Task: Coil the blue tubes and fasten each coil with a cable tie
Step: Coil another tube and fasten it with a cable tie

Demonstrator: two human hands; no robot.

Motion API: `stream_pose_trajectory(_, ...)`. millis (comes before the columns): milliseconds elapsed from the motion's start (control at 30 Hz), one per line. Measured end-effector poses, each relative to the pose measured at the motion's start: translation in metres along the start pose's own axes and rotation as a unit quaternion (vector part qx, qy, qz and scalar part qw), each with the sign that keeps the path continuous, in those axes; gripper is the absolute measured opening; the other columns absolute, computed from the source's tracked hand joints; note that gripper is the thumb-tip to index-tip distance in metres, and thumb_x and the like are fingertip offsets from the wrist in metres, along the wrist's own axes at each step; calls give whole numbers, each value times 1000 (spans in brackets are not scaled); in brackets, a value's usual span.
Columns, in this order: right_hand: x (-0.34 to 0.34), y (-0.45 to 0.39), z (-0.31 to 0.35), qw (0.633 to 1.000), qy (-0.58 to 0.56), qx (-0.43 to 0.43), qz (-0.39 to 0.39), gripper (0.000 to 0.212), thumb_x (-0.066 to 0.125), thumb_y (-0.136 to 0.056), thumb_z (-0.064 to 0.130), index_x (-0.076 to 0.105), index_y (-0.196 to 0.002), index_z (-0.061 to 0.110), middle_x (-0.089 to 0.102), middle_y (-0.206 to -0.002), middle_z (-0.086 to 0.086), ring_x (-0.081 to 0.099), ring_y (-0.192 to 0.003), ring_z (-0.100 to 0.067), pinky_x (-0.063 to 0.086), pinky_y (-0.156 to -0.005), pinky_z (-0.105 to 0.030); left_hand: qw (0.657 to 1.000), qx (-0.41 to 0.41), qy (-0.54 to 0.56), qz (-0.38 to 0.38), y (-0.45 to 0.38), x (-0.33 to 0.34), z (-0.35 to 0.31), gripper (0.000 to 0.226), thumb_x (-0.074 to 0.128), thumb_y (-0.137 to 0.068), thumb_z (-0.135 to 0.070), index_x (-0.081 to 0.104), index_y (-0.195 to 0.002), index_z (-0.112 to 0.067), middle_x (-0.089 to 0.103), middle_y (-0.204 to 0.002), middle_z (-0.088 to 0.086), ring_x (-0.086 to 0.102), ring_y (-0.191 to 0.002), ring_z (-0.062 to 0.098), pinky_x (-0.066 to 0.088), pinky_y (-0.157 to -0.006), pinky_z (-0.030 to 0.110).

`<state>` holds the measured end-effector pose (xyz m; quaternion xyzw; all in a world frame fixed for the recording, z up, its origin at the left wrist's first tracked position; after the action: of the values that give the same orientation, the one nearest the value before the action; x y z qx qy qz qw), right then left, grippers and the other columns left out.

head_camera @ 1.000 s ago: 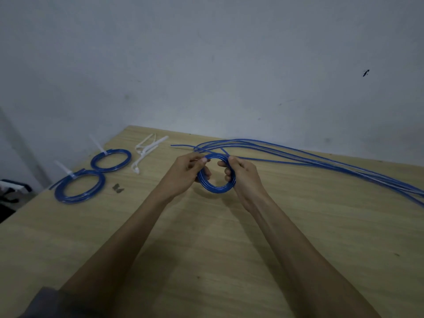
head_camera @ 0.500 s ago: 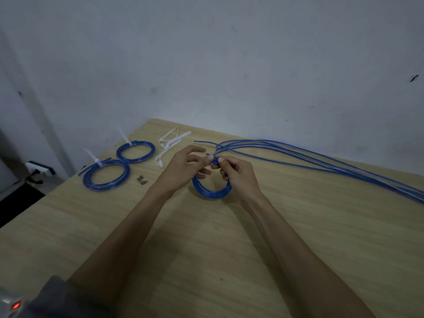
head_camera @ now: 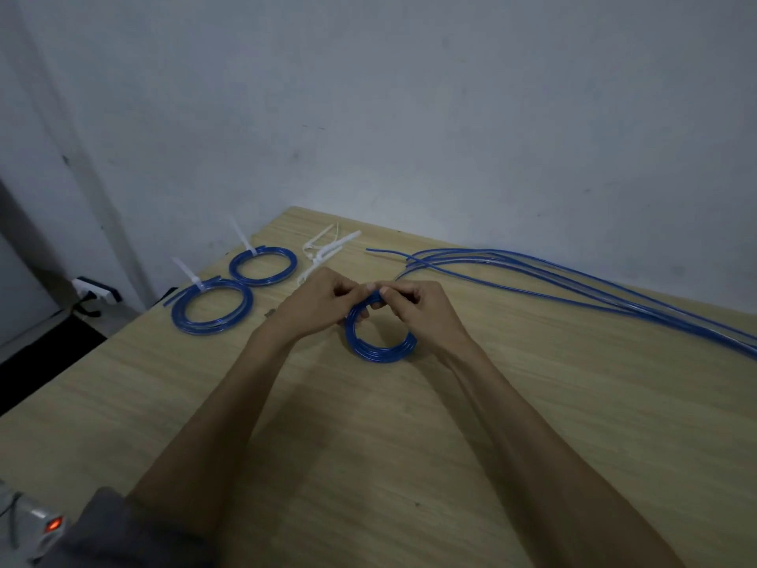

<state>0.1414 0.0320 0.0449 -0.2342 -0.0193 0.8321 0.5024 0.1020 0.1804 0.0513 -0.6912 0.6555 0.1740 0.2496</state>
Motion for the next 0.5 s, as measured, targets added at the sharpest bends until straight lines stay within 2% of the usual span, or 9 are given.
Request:
stream_pose_trajectory(100, 5, -10, 6, 999, 20, -11, 23, 25, 56, -101, 12, 73, -117, 4, 76, -92, -2, 64, -77, 9, 43, -76, -9, 999, 1, -3, 40, -1, -5, 2, 35, 51, -103, -32, 77, -90, -12, 76, -77, -5, 72, -78, 9, 59, -73, 24)
stream_pose_trajectory(167, 11, -19, 10, 999, 26, -24, 37, 23, 56, -101, 11, 76, -110, 3, 76, -91, -3, 68, -85, 1, 47, -80, -15, 998, 12, -31, 48, -3, -8, 4, 36, 45, -106, -31, 72, -88, -17, 73, -75, -8, 69, -77, 6, 55, -72, 20)
stream_pose_trajectory(267, 25, -35, 20, 998, 22, -35, 50, 21, 54, -100, 9, 74, -96, 1, 72, -82, -5, 66, -82, -5, 48, -82, -22, 998, 5, -39, 44, -7, -10, 11, 33, 36, -109, -29, 62, -92, -18, 70, -77, -2, 63, -67, 4, 48, -68, 19)
stream_pose_trajectory(400, 44, -59, 19, 1000, 4, 5, 29, 12, 59, -97, 16, 67, -100, 7, 75, -90, -4, 68, -86, -7, 50, -81, -23, 999, -14, -48, 5, -9, -29, 23, 36, 31, -109, -31, 51, -82, -19, 61, -73, 2, 58, -65, 10, 46, -64, 20)
stream_pose_trajectory(500, 63, -74, 16, 999, 3, 5, 43, 15, 60, -98, 20, 67, -100, 8, 73, -98, -4, 67, -88, -14, 54, -82, -30, 997, -34, -70, -27, -8, -45, 37, 39, 32, -108, -36, 47, -77, -19, 54, -69, 0, 49, -59, 12, 41, -60, 26)
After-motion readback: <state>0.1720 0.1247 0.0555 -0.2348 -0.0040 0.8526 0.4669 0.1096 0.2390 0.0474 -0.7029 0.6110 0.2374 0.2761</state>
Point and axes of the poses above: each hand's wrist, its own y-axis away from the middle knuckle, its own x-axis out of the palm, z = x × y, the point moved 7 cm from there along -y, towards the middle knuckle
